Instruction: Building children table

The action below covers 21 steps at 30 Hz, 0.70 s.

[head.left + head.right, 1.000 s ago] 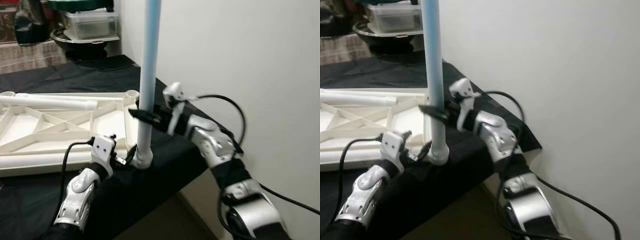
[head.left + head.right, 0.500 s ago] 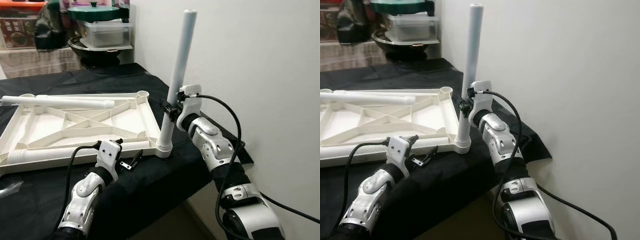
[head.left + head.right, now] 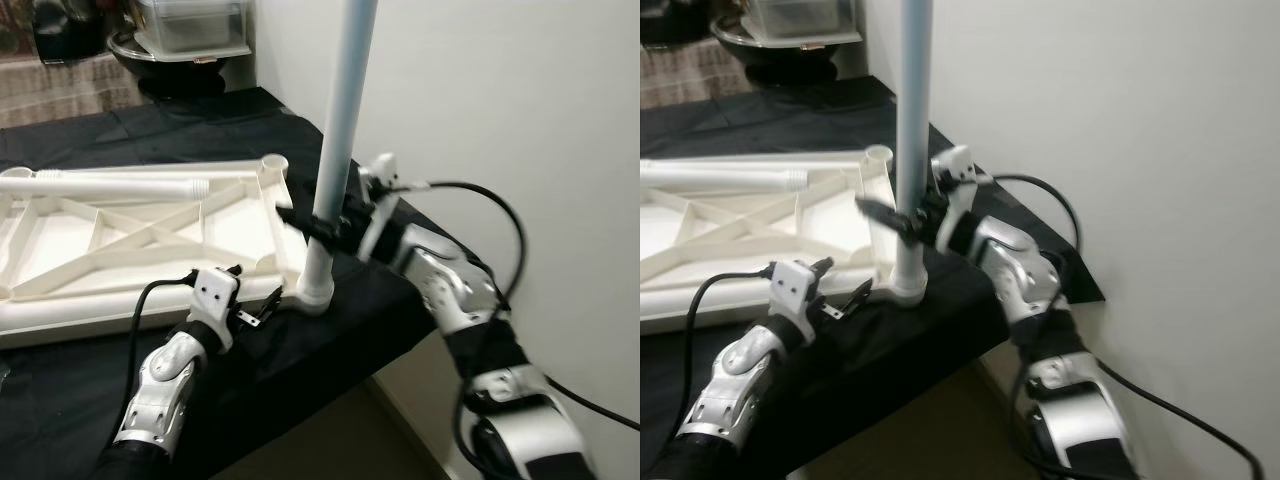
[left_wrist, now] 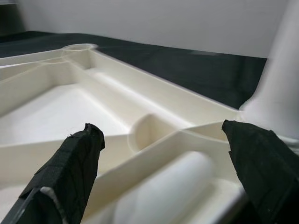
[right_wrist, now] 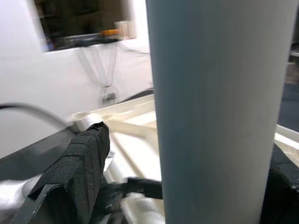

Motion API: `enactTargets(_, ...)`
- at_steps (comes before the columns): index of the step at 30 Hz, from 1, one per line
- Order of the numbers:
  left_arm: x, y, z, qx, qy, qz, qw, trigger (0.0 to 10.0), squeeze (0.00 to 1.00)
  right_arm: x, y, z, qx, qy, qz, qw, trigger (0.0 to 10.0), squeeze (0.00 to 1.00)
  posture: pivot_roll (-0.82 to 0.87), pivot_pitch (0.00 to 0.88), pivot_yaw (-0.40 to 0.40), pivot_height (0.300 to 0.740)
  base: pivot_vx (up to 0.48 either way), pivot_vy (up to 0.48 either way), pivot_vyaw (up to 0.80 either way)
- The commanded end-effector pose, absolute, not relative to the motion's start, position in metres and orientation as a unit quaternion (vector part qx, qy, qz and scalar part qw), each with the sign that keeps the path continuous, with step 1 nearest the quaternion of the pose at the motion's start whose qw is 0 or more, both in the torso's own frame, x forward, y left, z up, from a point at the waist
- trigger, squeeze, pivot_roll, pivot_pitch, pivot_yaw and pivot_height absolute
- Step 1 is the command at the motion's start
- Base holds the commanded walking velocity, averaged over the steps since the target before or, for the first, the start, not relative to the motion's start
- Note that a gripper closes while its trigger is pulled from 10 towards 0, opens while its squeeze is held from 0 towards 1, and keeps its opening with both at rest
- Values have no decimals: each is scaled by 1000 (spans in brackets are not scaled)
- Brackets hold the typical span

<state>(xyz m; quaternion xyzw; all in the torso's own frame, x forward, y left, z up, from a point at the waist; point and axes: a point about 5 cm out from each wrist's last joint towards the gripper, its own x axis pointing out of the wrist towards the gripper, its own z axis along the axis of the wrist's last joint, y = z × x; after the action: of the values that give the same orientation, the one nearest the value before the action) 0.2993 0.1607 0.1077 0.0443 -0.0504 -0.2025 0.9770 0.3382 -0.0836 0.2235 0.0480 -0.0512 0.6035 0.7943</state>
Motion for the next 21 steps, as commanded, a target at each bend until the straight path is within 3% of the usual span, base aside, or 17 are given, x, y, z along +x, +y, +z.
enactTargets(1, 297, 166, 107, 44, -48, -191, 979, 10000, 0, 330, -74, 222, 33, -51, 653, 755, 10000, 0, 60, 0, -126, 740, 0, 0, 0)
enactTargets(3, 294, 172, 106, 45, -45, -180, 982, 10000, 0, 330, -73, 219, 26, -48, 666, 744, 10000, 0, 61, 0, -127, 740, 0, 0, 0)
enactTargets(4, 291, 182, 103, 46, -38, -162, 985, 10000, 0, 329, -71, 217, 24, -46, 674, 737, 8471, 0, 68, 0, -132, 740, 0, 0, 0)
enactTargets(5, 285, 192, 100, 46, -32, -143, 988, 10000, 0, 328, -69, 216, 27, -44, 679, 732, 4667, 0, 76, 0, -141, 740, 0, 0, 0)
enactTargets(8, 282, 199, 97, 46, -27, -131, 990, 10000, 0, 328, -68, 215, 29, -43, 681, 730, 4667, 0, 76, 0, -141, 740, 0, 0, 0)
enactTargets(9, 278, 203, 96, 48, -25, -125, 991, 10000, 0, 329, -68, 215, 35, -42, 680, 731, 0, 0, 85, 0, -146, 740, 0, 0, 0)
enactTargets(10, 278, 203, 96, 48, -25, -125, 991, 10000, 0, 329, -68, 215, 35, -42, 680, 731, 0, 0, 85, 0, -146, 740, 0, 0, 0)
enactTargets(11, 275, 203, 95, 49, -25, -124, 991, 10000, 0, 353, -68, 208, 31, -7, 577, 816, 0, 0, 85, 0, -146, 740, 0, 0, 0)
enactTargets(13, 273, 203, 95, 50, -25, -125, 991, 10000, 0, 381, -75, 194, 12, 50, 403, 914, 0, 0, 85, 0, -146, 740, 0, 0, 0)
enactTargets(14, 274, 202, 95, 49, -25, -126, 991, 10000, 0, 391, -86, 188, 3, 74, 306, 949, 0, 0, 85, 0, -146, 740, 0, 0, 0)
enactTargets(16, 274, 202, 95, 49, -25, -126, 991, 10000, 0, 391, -86, 188, 3, 74, 306, 949, 0, 0, 85, 0, -146, 740, 0, 0, 0)
enactTargets(17, 275, 199, 95, 46, -26, -128, 990, 10000, 0, 394, -100, 180, 13, 86, 229, 970, 0, 0, 80, 0, -142, 740, 0, 0, 0)
enactTargets(21, 277, 193, 97, 42, -28, -135, 990, 10000, 0, 392, -114, 165, 32, 105, 147, 983, 0, 0, 78, 0, -140, 740, 0, 0, 0)
